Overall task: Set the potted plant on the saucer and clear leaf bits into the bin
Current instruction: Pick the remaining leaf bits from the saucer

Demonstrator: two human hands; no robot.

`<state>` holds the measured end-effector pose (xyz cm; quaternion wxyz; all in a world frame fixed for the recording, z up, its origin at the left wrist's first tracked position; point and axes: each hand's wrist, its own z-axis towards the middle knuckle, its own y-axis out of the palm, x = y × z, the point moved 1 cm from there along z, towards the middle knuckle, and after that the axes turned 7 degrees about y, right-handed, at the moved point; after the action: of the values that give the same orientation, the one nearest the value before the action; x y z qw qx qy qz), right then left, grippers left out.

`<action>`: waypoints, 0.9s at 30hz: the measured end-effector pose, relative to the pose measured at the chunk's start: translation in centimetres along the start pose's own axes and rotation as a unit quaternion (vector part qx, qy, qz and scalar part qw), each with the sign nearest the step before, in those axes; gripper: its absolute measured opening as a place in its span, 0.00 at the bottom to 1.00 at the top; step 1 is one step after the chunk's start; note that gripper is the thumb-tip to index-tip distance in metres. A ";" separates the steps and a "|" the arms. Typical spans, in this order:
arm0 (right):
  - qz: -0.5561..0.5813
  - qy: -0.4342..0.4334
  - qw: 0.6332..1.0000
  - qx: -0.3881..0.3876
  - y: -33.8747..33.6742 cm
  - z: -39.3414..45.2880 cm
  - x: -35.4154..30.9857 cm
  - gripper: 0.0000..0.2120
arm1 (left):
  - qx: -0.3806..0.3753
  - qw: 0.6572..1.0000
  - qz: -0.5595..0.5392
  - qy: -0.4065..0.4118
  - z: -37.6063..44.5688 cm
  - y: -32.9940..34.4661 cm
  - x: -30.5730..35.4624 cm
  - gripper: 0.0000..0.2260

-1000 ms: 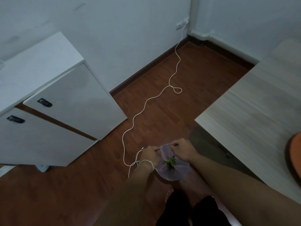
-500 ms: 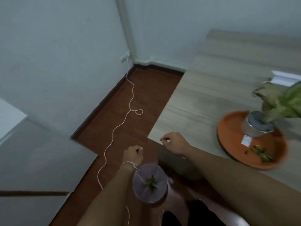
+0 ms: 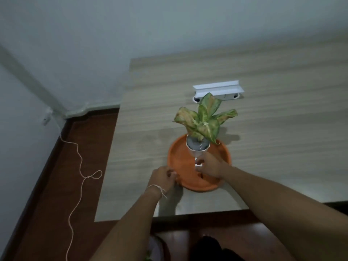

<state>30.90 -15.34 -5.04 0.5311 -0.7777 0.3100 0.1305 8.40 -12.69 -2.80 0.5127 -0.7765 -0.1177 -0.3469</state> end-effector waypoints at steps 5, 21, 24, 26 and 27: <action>-0.099 0.010 0.993 -0.061 -3.1 1.5 5.7 0.13 | -0.144 0.987 0.059 0.044 4.6 4.7 4.5 0.14; -0.254 -0.119 0.948 -0.148 -1.7 5.2 7.2 0.24 | -0.164 0.975 0.151 0.014 11.0 13.3 6.1 0.22; -0.241 -0.119 0.952 -0.148 -1.6 5.5 7.0 0.22 | -0.159 0.977 0.142 -0.018 11.6 14.4 5.2 0.18; -0.222 -0.125 0.958 -0.134 -1.7 5.5 7.4 0.22 | -0.150 0.979 0.138 -0.026 11.6 14.6 4.8 0.13; -0.212 -0.128 0.962 -0.120 -1.8 5.3 7.4 0.22 | -0.145 0.980 0.134 -0.039 11.7 14.8 4.5 0.11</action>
<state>38.42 -12.64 -9.82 0.4842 -0.8606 0.0500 0.1497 24.56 -9.85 -13.12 0.4317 -0.8641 0.0190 -0.2580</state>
